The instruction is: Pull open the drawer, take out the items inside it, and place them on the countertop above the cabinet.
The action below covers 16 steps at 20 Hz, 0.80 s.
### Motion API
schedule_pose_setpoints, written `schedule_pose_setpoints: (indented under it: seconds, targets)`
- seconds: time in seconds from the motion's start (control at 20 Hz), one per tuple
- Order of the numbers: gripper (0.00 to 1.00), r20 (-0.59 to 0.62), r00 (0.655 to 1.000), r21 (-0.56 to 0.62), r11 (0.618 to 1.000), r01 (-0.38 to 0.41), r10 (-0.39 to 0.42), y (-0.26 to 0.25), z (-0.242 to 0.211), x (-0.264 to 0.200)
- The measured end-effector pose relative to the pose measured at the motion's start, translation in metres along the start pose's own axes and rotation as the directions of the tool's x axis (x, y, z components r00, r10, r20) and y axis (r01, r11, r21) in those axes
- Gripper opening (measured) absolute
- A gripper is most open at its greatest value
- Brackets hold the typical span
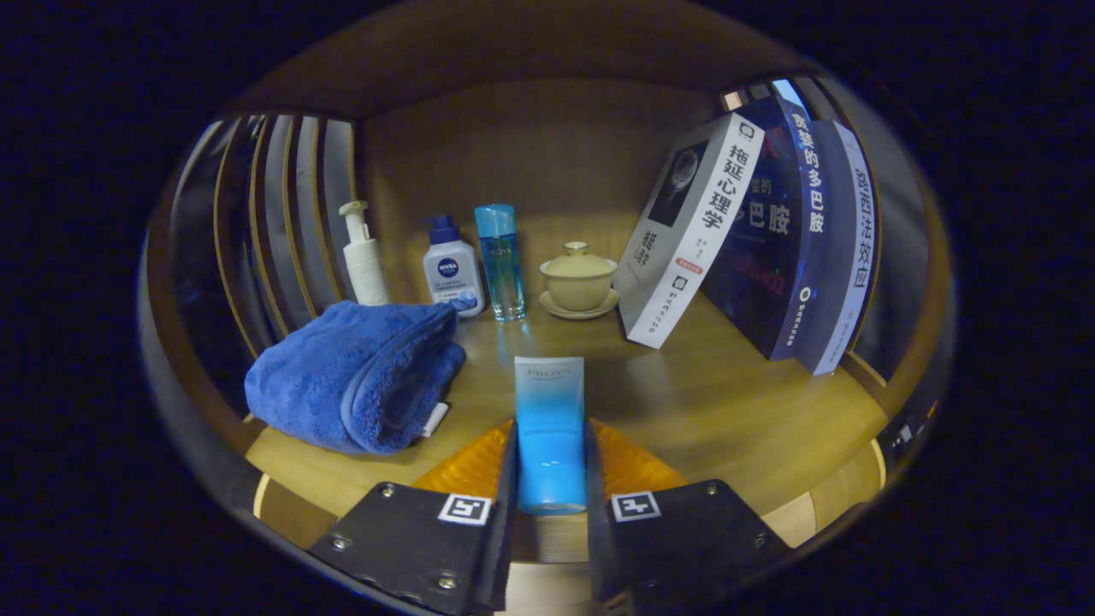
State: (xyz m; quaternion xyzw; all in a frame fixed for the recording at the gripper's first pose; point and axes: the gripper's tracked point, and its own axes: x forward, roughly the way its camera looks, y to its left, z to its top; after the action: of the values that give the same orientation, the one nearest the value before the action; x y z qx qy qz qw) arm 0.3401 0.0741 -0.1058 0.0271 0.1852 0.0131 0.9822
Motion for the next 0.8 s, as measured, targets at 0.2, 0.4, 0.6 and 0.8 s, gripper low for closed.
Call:
schedule_pose_setpoints:
  seconds: [0.2, 0.4, 0.6, 0.8]
  targets:
    - [0.41, 0.017, 1.0, -0.023, 1.0, 0.013, -0.013, 0.002, -0.002, -0.003]
    - [0.76, 0.026, 0.997, -0.058, 0.996, 0.073, -0.071, -0.009, -0.002, -0.017]
    - [0.91, 0.041, 0.996, -0.065, 0.995, 0.078, -0.076, -0.012, -0.005, -0.042]
    - [0.92, 0.06, 0.996, -0.106, 0.991, 0.077, -0.071, -0.013, -0.011, -0.07]
